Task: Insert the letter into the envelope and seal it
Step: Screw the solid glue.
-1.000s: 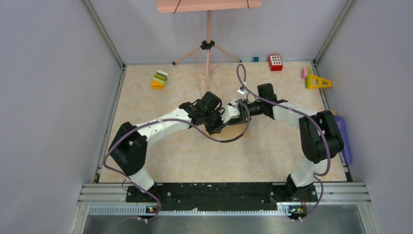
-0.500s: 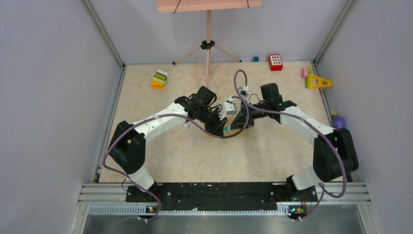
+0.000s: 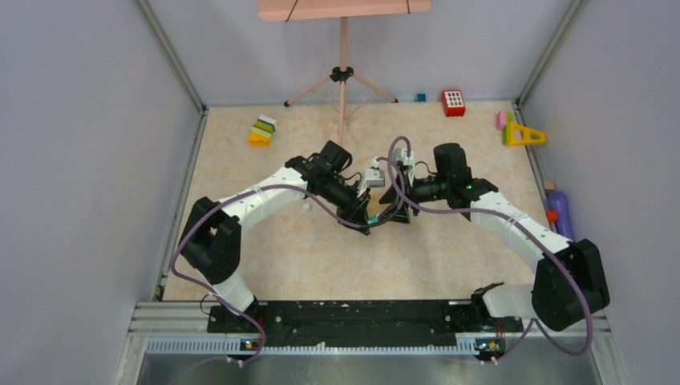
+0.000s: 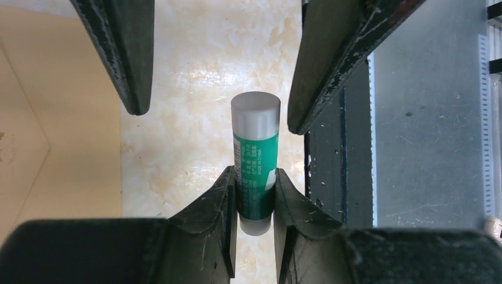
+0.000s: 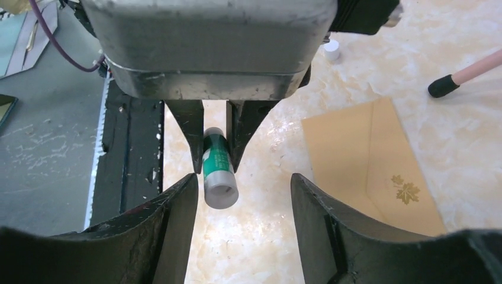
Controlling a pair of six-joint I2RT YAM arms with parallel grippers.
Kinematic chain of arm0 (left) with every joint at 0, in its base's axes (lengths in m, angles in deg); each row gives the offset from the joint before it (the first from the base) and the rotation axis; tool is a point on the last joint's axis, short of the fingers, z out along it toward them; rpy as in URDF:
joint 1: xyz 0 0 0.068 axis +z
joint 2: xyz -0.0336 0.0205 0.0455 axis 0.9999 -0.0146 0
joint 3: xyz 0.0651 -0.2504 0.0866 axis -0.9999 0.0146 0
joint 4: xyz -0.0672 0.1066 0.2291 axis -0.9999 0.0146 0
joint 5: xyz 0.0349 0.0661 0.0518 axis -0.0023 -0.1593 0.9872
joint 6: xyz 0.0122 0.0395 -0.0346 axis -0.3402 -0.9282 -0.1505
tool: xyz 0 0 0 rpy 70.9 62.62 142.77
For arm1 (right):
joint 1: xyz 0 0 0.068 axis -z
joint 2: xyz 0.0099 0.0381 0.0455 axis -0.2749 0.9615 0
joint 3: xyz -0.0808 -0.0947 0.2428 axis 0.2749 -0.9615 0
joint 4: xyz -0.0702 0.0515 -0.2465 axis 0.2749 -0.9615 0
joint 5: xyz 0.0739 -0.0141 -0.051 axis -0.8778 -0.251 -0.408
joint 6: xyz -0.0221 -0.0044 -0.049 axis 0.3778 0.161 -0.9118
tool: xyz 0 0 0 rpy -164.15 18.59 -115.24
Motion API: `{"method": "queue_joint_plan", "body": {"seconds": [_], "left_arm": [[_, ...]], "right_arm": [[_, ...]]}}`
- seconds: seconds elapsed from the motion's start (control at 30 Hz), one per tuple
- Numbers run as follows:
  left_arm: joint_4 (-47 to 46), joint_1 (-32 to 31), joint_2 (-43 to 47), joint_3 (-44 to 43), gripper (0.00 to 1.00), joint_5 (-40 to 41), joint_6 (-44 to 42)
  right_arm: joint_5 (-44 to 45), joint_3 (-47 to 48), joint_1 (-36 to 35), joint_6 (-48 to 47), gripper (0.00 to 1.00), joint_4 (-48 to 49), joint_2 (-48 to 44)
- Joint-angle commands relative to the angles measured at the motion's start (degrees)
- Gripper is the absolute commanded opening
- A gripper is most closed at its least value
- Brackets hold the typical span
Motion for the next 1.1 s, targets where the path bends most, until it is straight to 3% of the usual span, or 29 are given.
{"method": "queue_joint_plan", "body": {"seconds": [0.0,0.37,0.8,1.07], "left_arm": [[-2.90,0.41,1.50,-0.07,0.00,1.41,0.94],[-9.31,0.12,2.85,2.53,0.00,16.94,4.59],[-12.24,-3.23,2.35,3.56,0.00,31.49,4.06],[-12.56,-4.65,2.10,3.65,0.00,34.63,3.30]], "right_arm": [[1.86,4.44,-0.73,6.34,0.59,0.92,3.13],[-3.09,9.90,4.11,27.20,0.61,0.99,16.01],[-5.41,11.21,5.16,35.34,0.56,3.44,22.01],[-6.30,11.45,5.21,37.45,0.46,3.93,24.00]]}}
